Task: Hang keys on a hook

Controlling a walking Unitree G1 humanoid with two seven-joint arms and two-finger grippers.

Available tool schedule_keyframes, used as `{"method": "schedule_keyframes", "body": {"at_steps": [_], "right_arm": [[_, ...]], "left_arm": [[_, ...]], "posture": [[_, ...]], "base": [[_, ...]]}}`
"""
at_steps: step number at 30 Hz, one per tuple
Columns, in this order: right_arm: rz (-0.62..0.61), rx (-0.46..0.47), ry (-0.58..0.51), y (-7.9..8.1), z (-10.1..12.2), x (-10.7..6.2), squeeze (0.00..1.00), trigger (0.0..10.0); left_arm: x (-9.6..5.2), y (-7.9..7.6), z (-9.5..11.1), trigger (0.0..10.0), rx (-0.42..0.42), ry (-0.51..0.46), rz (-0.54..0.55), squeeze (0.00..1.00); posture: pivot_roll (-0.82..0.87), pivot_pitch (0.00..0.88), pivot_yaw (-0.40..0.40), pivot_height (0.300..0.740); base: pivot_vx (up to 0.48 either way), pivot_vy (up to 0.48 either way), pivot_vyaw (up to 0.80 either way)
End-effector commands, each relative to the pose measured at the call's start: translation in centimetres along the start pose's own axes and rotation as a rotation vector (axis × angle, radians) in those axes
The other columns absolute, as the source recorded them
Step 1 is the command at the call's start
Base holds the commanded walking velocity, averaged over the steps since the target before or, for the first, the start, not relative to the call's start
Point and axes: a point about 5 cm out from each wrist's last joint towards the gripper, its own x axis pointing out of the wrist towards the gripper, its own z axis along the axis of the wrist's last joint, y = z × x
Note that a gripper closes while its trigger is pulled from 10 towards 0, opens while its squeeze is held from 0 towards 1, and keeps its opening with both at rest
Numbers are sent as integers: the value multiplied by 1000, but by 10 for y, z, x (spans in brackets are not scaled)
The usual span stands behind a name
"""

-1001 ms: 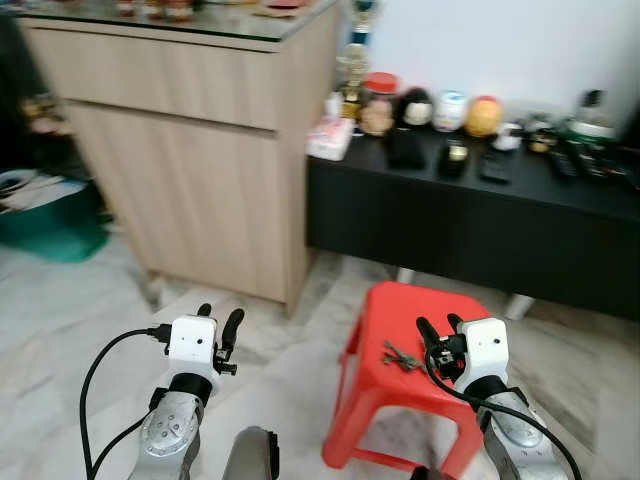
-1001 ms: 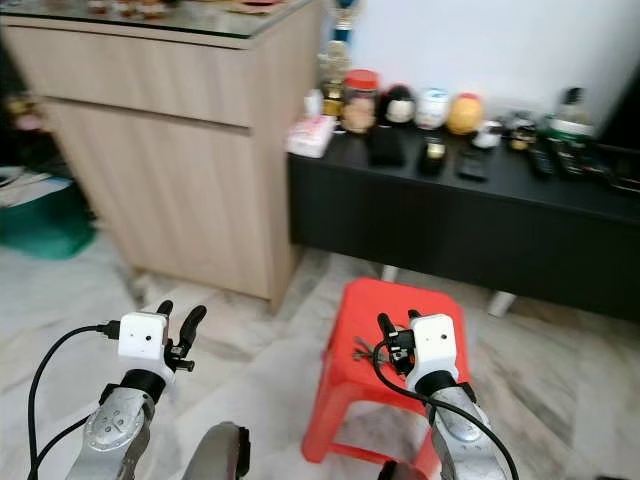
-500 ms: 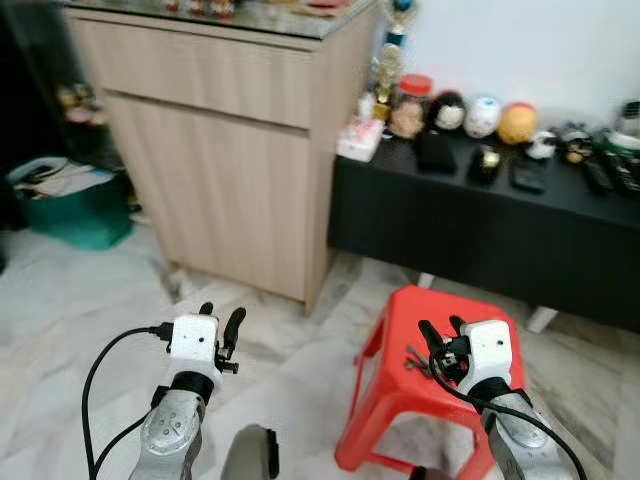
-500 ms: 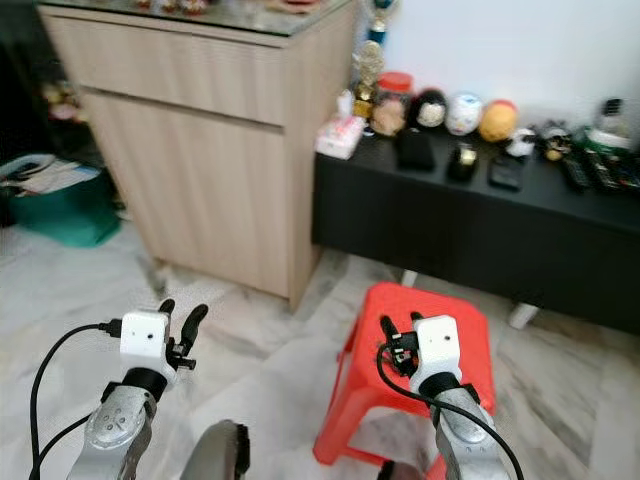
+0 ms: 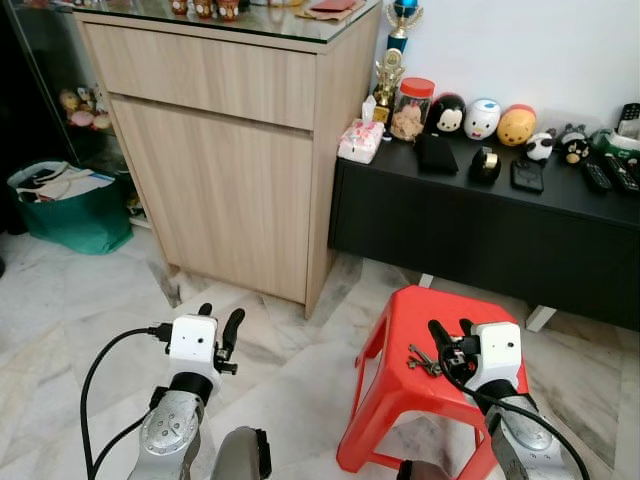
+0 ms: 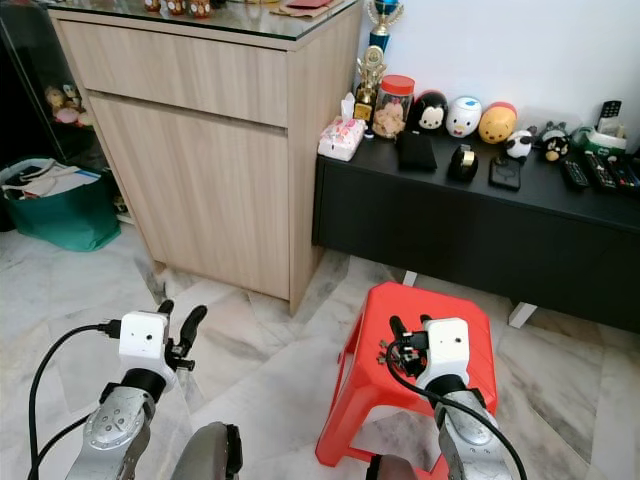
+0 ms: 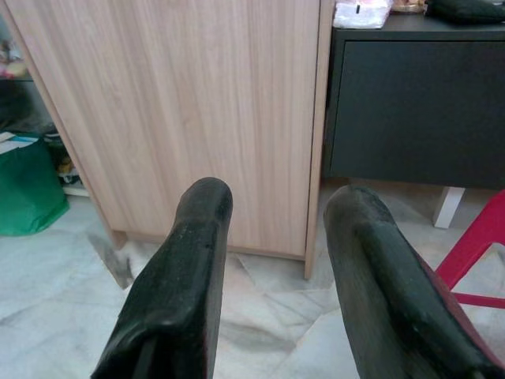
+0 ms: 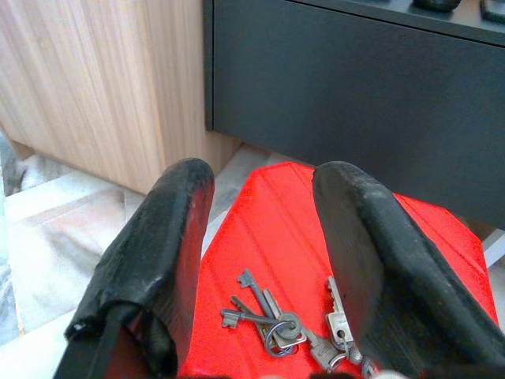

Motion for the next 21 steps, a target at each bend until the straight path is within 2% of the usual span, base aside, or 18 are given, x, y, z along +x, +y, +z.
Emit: {"method": "schedule_keyframes", "body": {"at_steps": [1, 5, 10, 21], "right_arm": [[-14, 11, 0, -3, 1, 1, 0, 10000], [-46, 39, 24, -4, -2, 2, 0, 10000], [-65, 57, 11, -5, 0, 3, 0, 10000], [-39, 48, -18, -1, 8, 8, 0, 10000]], "left_arm": [[1, -3, 5, 10000, 7, -16, -18, 0], [1, -3, 5, 10000, 8, -16, -20, 0], [1, -3, 5, 10000, 7, -16, -20, 0], [1, -4, 4, 10000, 11, -16, -22, 0]], "posture": [[-3, 0, -72, 608], [2, 0, -74, 608], [-1, 0, -73, 608], [0, 0, -76, 608]], "base": [[0, 0, 0], [183, 0, 0], [247, 0, -610], [266, 0, 0]]}}
